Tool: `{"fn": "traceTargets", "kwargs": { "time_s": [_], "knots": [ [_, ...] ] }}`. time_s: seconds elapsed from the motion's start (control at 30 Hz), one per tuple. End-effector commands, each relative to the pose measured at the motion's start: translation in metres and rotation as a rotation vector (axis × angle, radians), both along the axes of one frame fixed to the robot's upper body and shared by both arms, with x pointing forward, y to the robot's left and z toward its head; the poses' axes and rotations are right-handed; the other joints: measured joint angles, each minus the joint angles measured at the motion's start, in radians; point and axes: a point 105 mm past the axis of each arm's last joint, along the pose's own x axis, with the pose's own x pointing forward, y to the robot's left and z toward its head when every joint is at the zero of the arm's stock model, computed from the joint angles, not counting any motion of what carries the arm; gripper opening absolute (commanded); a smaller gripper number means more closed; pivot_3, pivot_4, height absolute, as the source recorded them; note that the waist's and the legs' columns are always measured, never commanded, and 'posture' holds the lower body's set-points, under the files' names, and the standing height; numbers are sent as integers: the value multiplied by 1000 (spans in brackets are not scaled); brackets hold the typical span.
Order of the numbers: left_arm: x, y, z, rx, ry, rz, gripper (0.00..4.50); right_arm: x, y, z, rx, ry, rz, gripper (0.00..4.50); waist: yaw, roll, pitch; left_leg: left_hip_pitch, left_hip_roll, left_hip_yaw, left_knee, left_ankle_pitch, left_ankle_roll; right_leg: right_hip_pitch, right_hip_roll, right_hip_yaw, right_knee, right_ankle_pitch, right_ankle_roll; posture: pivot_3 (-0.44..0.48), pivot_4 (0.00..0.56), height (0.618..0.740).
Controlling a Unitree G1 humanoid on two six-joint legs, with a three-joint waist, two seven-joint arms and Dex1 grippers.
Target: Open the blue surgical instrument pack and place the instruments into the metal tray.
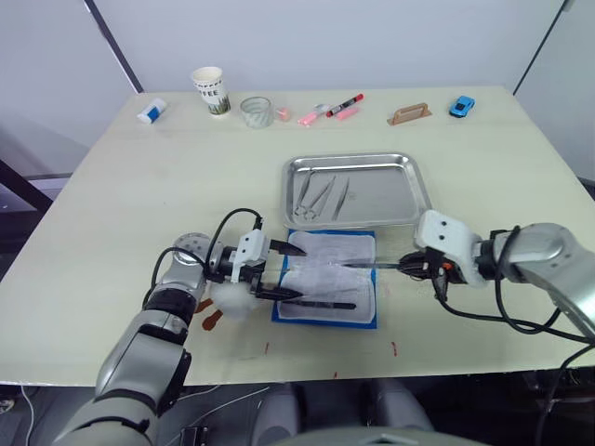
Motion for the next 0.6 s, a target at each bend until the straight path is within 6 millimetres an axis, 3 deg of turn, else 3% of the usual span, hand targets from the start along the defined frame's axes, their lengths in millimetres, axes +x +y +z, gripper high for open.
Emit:
{"fn": "traceTargets", "kwargs": {
  "time_s": [0.03, 0.4, 0.6],
  "knots": [
    [-25, 10, -40, 129, 157, -47, 4500, -1, -9, 15, 20, -57, 5, 55, 0, 0, 0, 0, 0, 0, 0, 0, 0, 0, 0, 0, 0, 0, 0, 0, 150, 740],
    [-22, 8, -36, 102, 147, -33, 4500, 26, 8, 38, 339, -28, -162, 55, -1, 0, 0, 1, -1, -2, 0, 0, 0, 1, 1, 1, 0, 1, 1, 0, 150, 740],
    [-22, 8, -34, 80, 144, -20, 4500, 70, 21, 54, 543, -85, -397, 55, 0, 0, 0, 1, -1, -2, 0, 0, 0, 1, 2, 2, 1, 2, 3, 0, 150, 740]
  ]
}}
